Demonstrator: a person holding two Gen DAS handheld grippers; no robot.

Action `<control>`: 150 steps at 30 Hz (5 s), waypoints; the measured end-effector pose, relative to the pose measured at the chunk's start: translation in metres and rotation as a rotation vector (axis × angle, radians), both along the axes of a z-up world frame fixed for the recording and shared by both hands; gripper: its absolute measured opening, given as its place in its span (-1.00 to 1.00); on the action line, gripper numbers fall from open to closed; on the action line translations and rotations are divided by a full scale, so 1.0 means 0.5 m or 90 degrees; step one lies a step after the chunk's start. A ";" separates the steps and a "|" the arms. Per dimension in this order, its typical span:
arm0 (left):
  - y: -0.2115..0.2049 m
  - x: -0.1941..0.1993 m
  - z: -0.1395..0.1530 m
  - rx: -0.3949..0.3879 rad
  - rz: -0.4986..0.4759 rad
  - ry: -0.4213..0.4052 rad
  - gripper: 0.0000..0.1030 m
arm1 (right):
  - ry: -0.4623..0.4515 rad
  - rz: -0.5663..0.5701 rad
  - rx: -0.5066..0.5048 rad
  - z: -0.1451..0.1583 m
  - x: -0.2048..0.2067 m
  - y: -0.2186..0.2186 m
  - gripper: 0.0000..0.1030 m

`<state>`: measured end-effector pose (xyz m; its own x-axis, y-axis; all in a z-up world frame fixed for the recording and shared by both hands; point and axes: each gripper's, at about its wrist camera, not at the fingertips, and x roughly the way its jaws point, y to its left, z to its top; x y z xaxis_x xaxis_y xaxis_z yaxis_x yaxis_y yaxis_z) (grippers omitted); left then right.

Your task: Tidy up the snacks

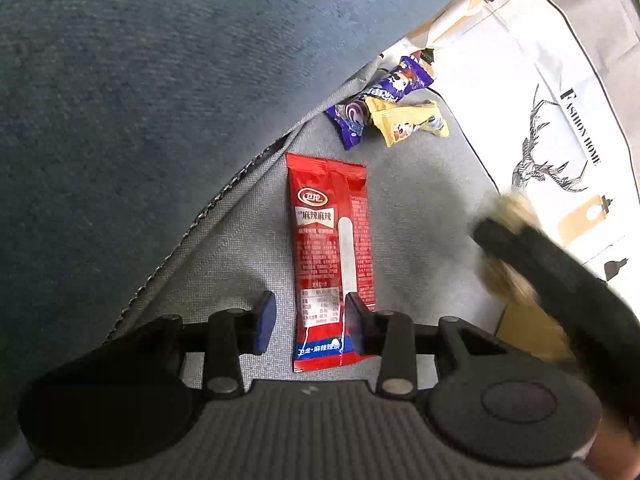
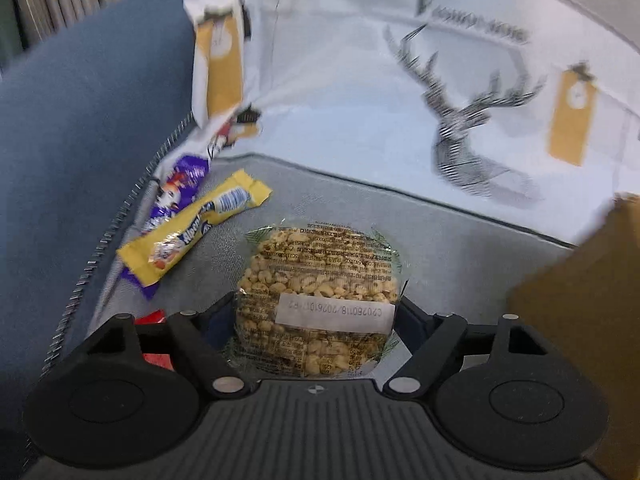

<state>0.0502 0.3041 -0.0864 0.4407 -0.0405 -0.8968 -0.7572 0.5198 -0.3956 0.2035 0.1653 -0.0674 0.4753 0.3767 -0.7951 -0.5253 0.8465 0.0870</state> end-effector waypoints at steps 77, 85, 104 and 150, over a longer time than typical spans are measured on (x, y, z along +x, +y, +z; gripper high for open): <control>-0.185 -0.042 0.000 0.234 -0.439 0.077 0.20 | 0.045 0.095 -0.013 -0.082 -0.434 -0.222 0.62; -0.188 -0.045 0.000 0.244 -0.440 0.082 0.16 | 0.047 0.088 -0.012 -0.081 -0.432 -0.223 0.61; -0.153 -0.047 0.071 0.232 -0.345 -0.062 -0.32 | -0.037 0.076 0.057 0.004 -0.447 -0.257 0.59; -0.351 -0.001 0.217 0.290 -0.303 -0.379 -0.36 | -0.253 -0.209 0.173 0.153 -0.292 -0.711 0.59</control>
